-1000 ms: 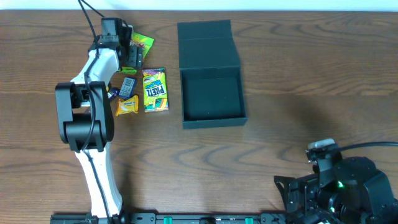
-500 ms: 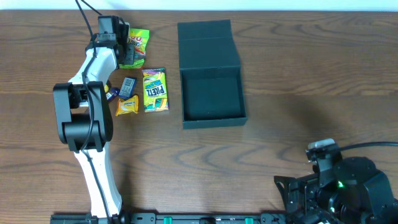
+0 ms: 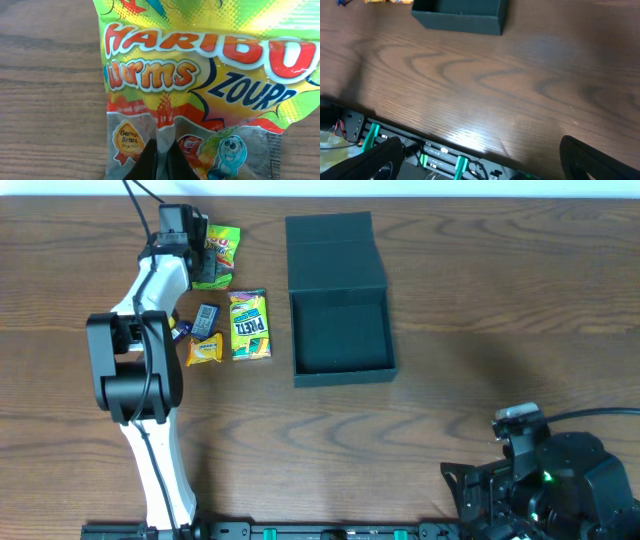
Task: Pack container
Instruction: 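Carry the Haribo bag right and drop it into the black box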
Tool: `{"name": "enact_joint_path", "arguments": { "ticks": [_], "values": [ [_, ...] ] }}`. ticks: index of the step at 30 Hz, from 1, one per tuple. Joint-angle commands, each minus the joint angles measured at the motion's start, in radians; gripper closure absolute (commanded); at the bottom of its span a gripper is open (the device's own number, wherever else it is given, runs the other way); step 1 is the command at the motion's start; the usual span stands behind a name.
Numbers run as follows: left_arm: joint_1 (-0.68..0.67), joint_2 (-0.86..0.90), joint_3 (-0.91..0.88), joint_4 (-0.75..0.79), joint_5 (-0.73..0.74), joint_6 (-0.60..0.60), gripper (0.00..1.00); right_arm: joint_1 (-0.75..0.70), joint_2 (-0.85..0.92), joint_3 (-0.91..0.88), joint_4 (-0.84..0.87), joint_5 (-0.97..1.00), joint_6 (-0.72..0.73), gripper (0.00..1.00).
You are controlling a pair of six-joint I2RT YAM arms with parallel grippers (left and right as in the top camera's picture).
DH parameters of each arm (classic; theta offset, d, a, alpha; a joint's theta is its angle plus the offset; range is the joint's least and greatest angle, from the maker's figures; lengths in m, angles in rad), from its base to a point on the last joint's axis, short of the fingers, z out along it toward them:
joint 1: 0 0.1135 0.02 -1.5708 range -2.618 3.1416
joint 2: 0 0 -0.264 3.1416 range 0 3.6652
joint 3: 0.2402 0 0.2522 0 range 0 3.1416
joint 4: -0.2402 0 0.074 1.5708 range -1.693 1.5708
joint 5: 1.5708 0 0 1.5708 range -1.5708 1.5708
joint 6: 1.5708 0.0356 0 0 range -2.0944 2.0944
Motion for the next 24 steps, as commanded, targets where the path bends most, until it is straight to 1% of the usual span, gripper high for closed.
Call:
{"name": "enact_joint_path", "arguments": {
  "ticks": [1,8,12,16,21,24],
  "values": [
    [-0.010,-0.081,0.040,-0.004,-0.044,-0.034,0.94,-0.005,0.000,0.011,0.002,0.004,-0.015,0.01],
    [-0.026,-0.101,0.040,-0.060,-0.044,-0.037,0.94,-0.005,0.000,0.011,0.002,0.004,-0.015,0.01],
    [-0.029,-0.103,0.040,-0.080,-0.035,-0.118,0.94,-0.005,0.000,0.011,0.001,0.004,-0.015,0.01],
    [-0.053,-0.130,0.042,-0.088,-0.032,-0.139,0.94,-0.005,0.000,0.011,0.002,0.004,-0.015,0.01],
    [-0.114,-0.215,0.042,-0.120,-0.033,-0.150,0.95,-0.005,0.000,0.011,0.002,0.004,-0.015,0.01],
    [-0.185,-0.303,0.042,-0.182,-0.033,-0.172,0.94,-0.005,0.000,0.011,0.002,0.004,-0.015,0.01]
  ]
}}
